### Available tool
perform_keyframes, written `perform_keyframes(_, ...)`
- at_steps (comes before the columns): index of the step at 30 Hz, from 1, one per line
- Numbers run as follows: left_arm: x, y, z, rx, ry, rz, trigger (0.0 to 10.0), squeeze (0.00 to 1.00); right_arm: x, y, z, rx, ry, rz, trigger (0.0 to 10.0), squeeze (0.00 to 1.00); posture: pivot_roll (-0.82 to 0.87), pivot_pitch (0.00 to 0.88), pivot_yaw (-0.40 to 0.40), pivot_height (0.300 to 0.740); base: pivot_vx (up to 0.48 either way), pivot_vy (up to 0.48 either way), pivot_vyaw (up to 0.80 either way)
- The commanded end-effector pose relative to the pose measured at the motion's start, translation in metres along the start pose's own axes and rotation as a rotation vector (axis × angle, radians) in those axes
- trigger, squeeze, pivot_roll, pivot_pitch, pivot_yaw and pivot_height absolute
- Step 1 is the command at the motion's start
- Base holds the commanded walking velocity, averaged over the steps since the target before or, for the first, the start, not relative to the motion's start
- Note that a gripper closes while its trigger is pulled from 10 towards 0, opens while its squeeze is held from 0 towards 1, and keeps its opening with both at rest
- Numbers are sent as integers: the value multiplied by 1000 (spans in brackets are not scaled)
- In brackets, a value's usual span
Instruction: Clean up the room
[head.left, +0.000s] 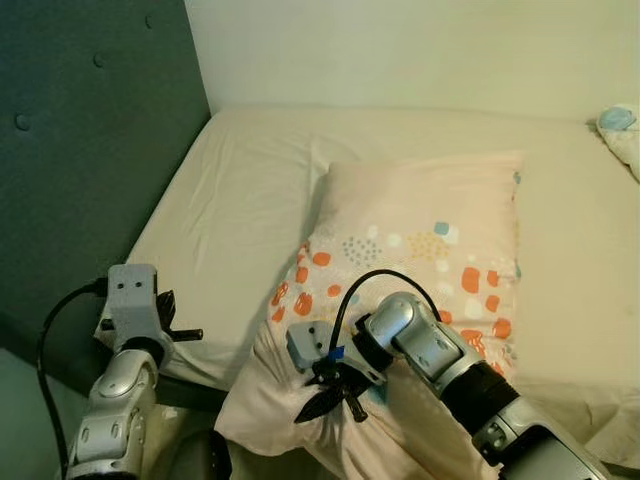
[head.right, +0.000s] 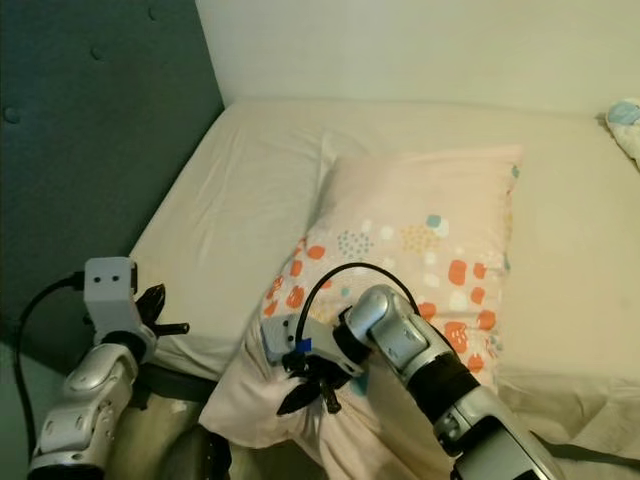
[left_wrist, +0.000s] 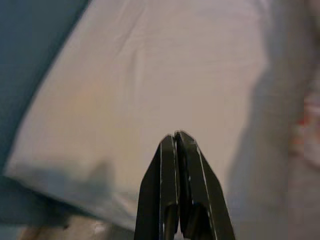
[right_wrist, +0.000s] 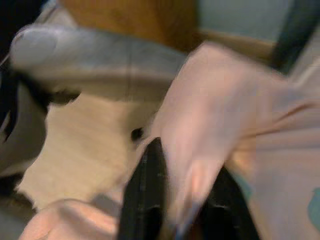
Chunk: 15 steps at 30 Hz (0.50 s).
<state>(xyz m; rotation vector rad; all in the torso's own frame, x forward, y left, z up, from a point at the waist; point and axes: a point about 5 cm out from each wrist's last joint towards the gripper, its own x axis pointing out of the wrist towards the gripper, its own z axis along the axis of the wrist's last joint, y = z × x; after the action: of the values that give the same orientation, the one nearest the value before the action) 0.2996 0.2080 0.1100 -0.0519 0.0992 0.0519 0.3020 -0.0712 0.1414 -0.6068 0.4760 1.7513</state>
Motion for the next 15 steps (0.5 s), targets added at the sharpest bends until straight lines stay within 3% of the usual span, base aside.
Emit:
perform_keyframes(1,4,-8,-7,-38,42,-81,10000,0,-10,-5,10,9,-65,-94,10000,1000,-76,174,24,574,0,0,0)
perform_keyframes(2,8,-13,-5,-67,46,-122,10000,0,-18,-8,16,23,-126,-154,10000,0,-80,173,25,574,0,0,0)
perform_keyframes(5,11,-16,-4,-87,48,-148,10000,0,-24,-9,21,34,-168,-192,10000,0,-80,173,25,574,0,0,0)
perform_keyframes(7,19,-21,0,-116,51,-203,10000,0,-43,-12,31,72,-303,-354,10000,0,-87,173,32,574,0,0,0)
perform_keyframes(9,21,-22,1,-120,53,-211,10000,0,-47,-12,33,78,-325,-386,10000,0,-87,173,32,574,0,0,0)
perform_keyframes(10,23,-23,3,-139,48,-223,10000,0,-53,-14,31,131,-359,-480,10000,910,-101,172,43,574,0,0,0)
perform_keyframes(11,26,-25,5,-180,41,-252,10000,0,-61,-16,26,203,-384,-600,10000,1000,-103,171,43,574,0,0,0)
perform_keyframes(12,26,-25,5,-180,41,-252,10000,0,-61,-16,26,203,-384,-600,10000,1000,-103,171,43,574,0,0,0)
perform_keyframes(14,29,-28,7,-244,32,-312,10000,0,-73,-17,15,343,-412,-825,10000,1000,-109,171,39,574,0,0,0)
perform_keyframes(15,29,-28,7,-244,32,-312,10000,0,-73,-17,15,343,-412,-825,10000,1000,-109,171,39,574,0,0,0)
